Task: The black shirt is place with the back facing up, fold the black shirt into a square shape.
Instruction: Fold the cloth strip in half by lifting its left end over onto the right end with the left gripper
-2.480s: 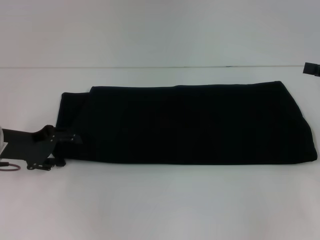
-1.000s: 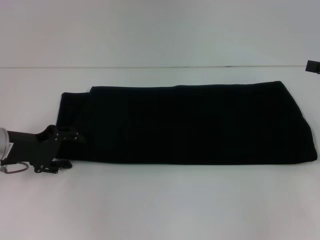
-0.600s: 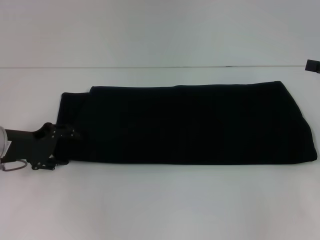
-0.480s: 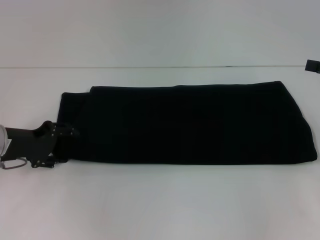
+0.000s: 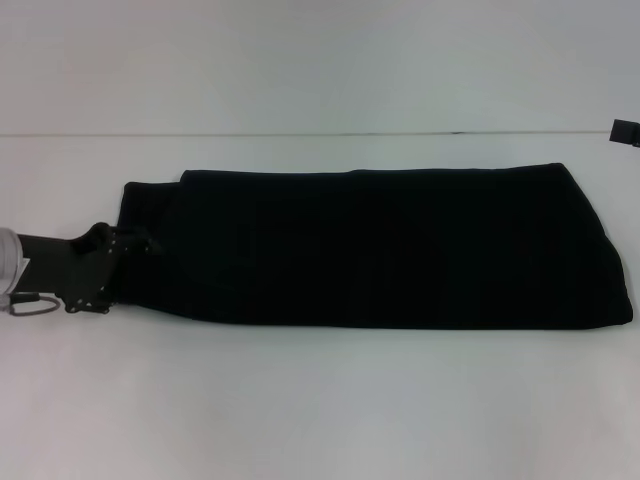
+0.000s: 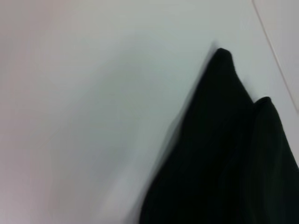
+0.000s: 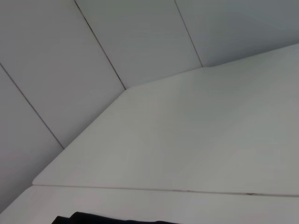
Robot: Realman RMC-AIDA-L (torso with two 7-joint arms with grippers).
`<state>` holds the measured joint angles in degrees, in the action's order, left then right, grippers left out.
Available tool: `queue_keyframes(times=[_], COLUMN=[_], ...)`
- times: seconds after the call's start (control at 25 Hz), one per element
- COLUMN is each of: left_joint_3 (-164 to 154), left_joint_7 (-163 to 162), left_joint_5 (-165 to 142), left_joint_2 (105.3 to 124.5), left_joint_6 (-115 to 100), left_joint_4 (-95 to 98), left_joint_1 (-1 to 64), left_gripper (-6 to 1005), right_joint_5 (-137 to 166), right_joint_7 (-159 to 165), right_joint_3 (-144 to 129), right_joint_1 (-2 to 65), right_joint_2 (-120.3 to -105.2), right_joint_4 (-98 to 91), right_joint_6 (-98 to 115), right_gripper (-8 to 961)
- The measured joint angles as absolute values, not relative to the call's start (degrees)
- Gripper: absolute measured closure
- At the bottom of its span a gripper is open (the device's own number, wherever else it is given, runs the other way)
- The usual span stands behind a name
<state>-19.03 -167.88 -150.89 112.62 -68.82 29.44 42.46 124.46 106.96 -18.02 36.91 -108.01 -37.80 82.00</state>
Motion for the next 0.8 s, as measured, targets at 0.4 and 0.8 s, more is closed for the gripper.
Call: queue_keyframes(times=[0.4, 0.8], left_joint_3=[-19.36, -18.98], left_joint_7=[-163.83, -159.51], left_joint_5=[-150.9, -149.57], left_joint_2=[112.66, 113.01], left_joint_6=[-68.8, -69.47], left_joint_4=[29.44, 29.13], left_joint_1=[42.62, 41.54], left_gripper=[231, 412], right_joint_5=[124.45, 124.46], right_joint_7=[106.93, 106.86], right_joint_3=[-18.02, -18.31], right_joint_1=[36.99, 37.23], right_joint_2=[-107.93, -107.92], right_joint_4=[-37.79, -37.79], right_joint_6=[82.0, 81.55], right_gripper=[54, 55])
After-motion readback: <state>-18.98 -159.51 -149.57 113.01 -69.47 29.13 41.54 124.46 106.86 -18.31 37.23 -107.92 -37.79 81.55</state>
